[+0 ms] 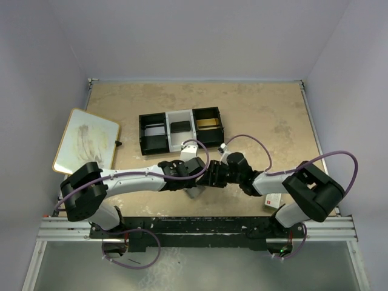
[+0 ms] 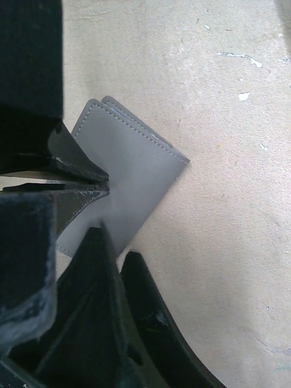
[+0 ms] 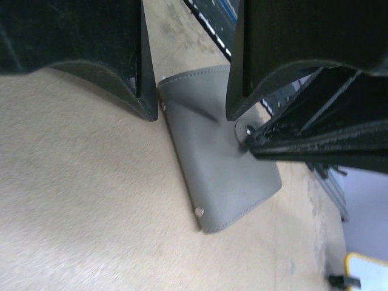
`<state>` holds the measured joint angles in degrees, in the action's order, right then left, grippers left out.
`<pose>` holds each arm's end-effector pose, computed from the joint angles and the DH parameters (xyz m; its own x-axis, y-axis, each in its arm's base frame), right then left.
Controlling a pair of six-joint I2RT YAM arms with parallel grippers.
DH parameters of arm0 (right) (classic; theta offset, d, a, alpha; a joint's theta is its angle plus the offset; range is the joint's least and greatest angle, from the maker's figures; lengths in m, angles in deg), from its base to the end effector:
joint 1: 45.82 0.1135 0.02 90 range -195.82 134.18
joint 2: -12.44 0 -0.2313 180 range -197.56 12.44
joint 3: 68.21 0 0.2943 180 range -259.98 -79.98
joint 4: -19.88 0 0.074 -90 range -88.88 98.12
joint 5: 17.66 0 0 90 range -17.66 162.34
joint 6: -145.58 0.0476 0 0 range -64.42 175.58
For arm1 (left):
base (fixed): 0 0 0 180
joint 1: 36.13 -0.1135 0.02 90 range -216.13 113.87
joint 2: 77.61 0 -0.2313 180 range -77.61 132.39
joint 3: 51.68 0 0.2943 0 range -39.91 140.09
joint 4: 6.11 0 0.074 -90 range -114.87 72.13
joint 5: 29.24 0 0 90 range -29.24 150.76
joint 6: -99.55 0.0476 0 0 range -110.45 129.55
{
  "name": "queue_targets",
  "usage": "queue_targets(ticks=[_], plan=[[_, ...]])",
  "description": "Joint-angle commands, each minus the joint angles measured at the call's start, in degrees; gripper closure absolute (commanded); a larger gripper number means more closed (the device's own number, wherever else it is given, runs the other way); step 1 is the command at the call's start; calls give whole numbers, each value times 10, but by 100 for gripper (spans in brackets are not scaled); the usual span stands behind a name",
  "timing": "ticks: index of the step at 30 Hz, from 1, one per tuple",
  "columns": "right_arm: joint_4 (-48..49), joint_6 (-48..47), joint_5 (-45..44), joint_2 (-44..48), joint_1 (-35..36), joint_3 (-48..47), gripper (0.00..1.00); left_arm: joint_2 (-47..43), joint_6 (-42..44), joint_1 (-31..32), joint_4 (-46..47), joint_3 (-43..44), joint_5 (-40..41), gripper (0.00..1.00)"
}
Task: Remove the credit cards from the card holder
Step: Open the card holder at the center of the board.
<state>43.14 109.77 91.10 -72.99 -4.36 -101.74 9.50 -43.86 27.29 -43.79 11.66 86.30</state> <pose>0.2054 0.2019 0.0554 -0.8901 0.2382 -0.3885 -0.1993 0.5632 0.8019 0.1676 -0.2891 0.1232 -0.8082 -0.0039 -0.5890 0.1105 0.9812 -0.1580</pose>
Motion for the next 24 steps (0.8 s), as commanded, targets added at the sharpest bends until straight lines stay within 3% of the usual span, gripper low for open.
queue_targets(ticks=[1,2,5,7,9,20,24], plan=[[25,-48,63,-4,3,13,47,-18,2,2,40,-9,0,100],[14,-52,56,-10,3,11,47,-14,3,2,38,-10,3,100],[2,-53,49,-16,4,13,50,-9,-2,2,10,-2,21,81],[-3,-46,40,-14,4,18,53,-13,-2,2,-6,0,23,62],[-7,-42,34,-16,4,19,56,-16,3,2,-19,5,13,55],[-29,-25,7,-44,4,12,59,36,70,13,-54,41,-53,53],[-29,-26,8,-51,4,10,59,73,61,19,-94,52,-11,65]])
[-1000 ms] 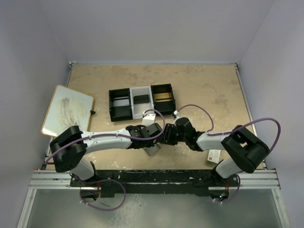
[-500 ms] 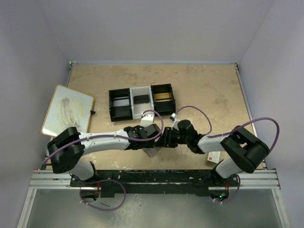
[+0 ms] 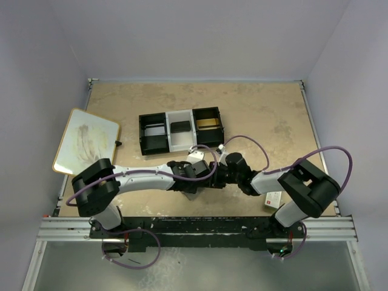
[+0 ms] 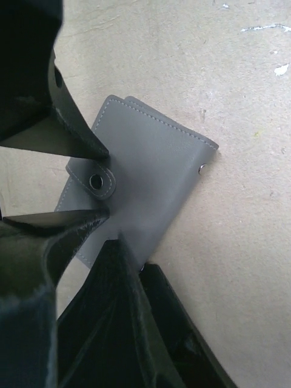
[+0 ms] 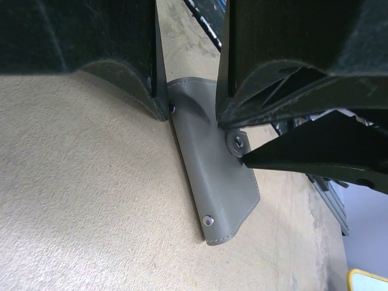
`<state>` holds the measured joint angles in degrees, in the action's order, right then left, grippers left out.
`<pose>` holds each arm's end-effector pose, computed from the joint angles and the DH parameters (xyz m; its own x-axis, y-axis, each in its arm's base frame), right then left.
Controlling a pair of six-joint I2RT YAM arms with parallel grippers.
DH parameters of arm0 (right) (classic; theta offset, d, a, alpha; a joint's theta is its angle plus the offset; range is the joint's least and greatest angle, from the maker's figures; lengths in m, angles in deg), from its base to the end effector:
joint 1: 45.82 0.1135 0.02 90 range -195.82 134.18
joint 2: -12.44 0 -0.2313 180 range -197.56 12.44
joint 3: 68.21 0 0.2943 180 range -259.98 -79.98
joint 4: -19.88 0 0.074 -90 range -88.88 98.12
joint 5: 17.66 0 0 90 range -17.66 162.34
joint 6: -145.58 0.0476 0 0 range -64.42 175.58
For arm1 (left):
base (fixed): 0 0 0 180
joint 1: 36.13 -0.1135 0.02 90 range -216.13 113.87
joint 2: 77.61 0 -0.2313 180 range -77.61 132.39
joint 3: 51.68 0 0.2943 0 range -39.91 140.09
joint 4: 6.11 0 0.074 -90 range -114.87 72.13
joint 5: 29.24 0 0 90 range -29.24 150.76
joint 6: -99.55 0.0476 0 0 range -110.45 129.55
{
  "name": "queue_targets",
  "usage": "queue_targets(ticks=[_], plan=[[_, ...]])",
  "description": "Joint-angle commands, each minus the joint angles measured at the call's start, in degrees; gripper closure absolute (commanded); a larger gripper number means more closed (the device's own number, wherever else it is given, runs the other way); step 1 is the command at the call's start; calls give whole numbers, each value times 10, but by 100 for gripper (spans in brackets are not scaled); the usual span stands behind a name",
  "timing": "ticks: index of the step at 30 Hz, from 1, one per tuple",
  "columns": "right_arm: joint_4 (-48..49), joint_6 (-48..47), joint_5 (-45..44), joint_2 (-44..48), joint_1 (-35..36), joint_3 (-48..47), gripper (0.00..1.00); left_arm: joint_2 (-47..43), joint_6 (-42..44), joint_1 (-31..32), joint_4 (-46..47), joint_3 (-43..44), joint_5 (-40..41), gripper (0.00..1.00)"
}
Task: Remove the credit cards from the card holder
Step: Open the card holder at the center of the board.
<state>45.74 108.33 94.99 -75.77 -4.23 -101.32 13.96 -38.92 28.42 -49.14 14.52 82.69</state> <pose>0.2003 0.2023 0.0457 -0.9088 0.1756 -0.3784 -0.2321 0.5409 0.8084 0.1603 -0.2955 0.1088 -0.8477 0.1653 -0.5040 0.2171 0.9751 -0.0454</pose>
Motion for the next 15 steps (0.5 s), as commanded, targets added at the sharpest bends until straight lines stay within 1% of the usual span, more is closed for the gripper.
queue_targets(ticks=[1,2,7,8,9,10,12,15], plan=[[-55,-12,-31,-23,3,6,59,36,18,9,-44,24,28,72],[-55,-12,-32,-23,3,7,59,46,35,12,-46,23,28,77],[-55,-11,-36,-27,3,8,59,86,68,31,-75,20,60,88],[-55,-11,-36,-30,3,7,59,92,73,31,-75,22,61,91],[-55,-12,-35,-33,3,5,59,95,75,31,-77,25,67,98],[-55,-12,-35,-34,3,4,59,96,75,31,-79,30,72,100],[-55,-10,-36,-36,3,4,59,87,76,32,-74,37,75,100],[-56,-7,-41,-40,3,3,59,39,82,32,-10,27,44,100]])
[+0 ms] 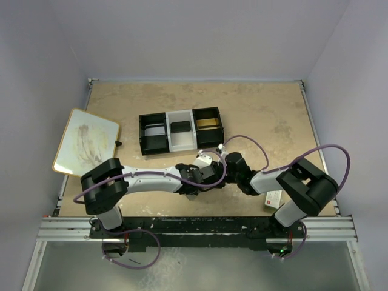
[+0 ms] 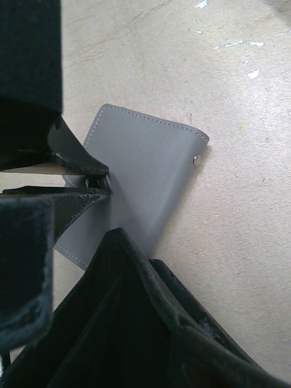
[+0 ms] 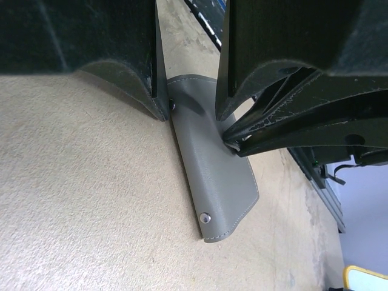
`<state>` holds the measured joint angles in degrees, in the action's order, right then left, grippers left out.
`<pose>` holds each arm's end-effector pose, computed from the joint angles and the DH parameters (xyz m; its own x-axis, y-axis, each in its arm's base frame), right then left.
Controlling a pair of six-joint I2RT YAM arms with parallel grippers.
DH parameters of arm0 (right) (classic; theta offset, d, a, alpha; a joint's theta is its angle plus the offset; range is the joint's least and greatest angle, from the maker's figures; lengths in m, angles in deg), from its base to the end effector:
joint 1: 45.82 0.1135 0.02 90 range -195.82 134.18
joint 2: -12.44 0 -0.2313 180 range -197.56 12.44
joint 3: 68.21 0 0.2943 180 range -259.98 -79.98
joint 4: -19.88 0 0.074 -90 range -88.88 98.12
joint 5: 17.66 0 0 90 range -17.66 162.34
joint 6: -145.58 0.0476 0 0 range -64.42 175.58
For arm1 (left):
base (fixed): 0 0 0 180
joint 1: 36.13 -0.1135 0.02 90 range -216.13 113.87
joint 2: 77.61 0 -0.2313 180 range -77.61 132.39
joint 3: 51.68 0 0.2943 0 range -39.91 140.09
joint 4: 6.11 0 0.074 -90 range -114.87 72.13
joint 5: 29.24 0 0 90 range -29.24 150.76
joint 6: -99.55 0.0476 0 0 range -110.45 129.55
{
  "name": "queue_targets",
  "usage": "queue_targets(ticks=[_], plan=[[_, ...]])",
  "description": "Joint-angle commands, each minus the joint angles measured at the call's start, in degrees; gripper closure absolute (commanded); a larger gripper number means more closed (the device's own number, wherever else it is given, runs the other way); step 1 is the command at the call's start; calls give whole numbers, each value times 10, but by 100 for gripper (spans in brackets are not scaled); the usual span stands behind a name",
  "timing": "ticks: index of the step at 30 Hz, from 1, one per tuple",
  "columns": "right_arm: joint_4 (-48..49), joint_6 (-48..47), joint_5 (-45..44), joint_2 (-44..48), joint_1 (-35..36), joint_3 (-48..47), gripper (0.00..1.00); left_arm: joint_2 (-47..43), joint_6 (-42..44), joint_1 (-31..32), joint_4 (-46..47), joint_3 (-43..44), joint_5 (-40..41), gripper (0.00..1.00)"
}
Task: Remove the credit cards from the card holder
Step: Open the card holder at the center of the board.
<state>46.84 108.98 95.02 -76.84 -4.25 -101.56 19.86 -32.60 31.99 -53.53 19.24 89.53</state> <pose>0.2011 0.2029 0.0439 -0.9102 0.1829 -0.3717 -0.2246 0.5361 0.8137 0.1499 -0.3119 0.1001 -0.7782 0.3593 -0.5152 0.3260 0.9321 0.1576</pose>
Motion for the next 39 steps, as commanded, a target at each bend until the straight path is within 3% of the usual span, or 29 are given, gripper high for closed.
queue_targets(ticks=[1,4,7,13,20,24,27,34,39], plan=[[-69,-12,-43,-31,3,5,59,-39,24,-4,62,-29,-45,100],[-80,-2,-60,-24,3,10,59,-79,21,-4,113,-43,-63,100],[-92,2,-75,-1,3,15,59,-103,-3,-4,115,-53,-35,91],[-110,-1,-84,19,3,5,58,-145,-111,-4,76,-101,40,51],[-134,-9,-83,46,3,-8,58,-169,-172,-4,90,-132,27,43],[-158,-17,-91,75,3,-16,57,-195,-269,-5,92,-126,40,28],[-168,-23,-90,89,3,-23,57,-187,-337,-5,85,-113,36,26],[-173,-24,-90,100,3,-31,57,-63,-380,-6,-31,-27,27,26],[-167,-26,-86,103,3,-24,57,-52,-400,-6,-37,-26,26,28]])
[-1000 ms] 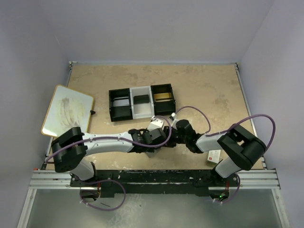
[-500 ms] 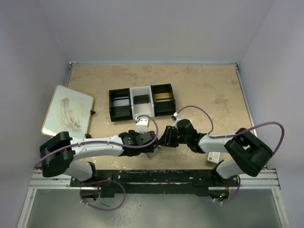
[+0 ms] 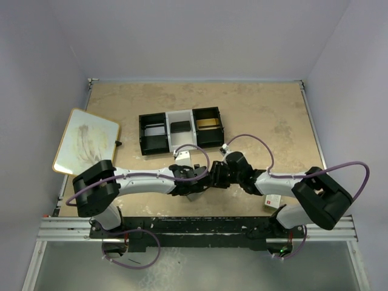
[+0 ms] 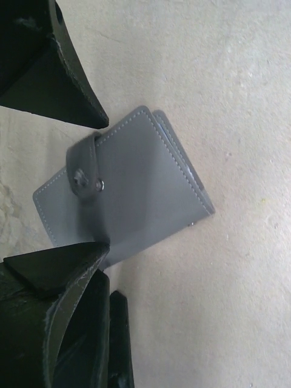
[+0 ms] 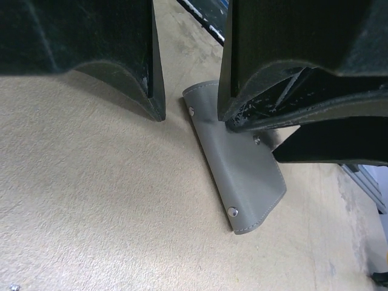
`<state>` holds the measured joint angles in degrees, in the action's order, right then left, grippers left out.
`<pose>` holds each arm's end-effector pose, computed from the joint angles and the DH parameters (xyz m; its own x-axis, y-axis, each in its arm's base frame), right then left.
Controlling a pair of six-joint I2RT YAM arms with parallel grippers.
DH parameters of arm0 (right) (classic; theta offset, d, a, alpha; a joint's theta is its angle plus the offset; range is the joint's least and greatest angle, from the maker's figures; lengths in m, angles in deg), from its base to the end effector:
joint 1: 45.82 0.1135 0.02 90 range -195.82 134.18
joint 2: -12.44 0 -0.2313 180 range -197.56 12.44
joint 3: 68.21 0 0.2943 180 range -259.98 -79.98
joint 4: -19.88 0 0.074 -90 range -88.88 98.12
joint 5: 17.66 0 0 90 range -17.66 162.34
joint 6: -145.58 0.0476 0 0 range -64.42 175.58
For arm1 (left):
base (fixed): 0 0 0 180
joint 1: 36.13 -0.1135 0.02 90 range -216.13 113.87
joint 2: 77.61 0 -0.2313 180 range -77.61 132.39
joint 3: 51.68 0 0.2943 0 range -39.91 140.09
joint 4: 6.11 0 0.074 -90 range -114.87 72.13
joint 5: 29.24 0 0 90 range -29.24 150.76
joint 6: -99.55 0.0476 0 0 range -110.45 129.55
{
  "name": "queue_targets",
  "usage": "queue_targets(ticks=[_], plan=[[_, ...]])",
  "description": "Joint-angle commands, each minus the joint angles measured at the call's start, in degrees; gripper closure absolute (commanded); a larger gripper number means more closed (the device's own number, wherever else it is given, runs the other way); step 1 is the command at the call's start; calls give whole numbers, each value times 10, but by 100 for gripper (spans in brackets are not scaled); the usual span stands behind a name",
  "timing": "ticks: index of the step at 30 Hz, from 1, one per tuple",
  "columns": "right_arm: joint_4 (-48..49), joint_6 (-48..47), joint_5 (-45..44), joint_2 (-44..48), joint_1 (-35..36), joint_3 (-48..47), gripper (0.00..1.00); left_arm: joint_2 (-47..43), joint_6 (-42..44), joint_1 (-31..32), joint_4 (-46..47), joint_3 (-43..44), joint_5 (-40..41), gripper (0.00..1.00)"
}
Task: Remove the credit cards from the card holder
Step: Open the card holder at the center of the board.
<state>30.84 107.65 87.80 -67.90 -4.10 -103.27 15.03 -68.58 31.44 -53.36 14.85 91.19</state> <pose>0.2060 0.2007 0.0648 -0.8942 0.2212 -0.3891 -0.1633 0.6481 0.7438 0.1474 -0.2939 0.1048 -0.8010 -0.2710 -0.5338 -0.2052 0.9619 -0.1804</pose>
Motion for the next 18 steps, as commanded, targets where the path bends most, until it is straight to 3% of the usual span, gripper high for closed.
queue_targets(ticks=[1,5,13,18], plan=[[-5,-13,-13,14,1,-5,57,-5,-43,-1,-44,18,14,28],[0,-15,-8,12,1,3,57,-8,-31,-1,-57,15,20,28],[-11,-20,-3,28,1,11,57,5,-19,-1,-68,26,21,45],[-22,-22,-6,38,1,12,57,-14,-30,1,-69,12,24,51]])
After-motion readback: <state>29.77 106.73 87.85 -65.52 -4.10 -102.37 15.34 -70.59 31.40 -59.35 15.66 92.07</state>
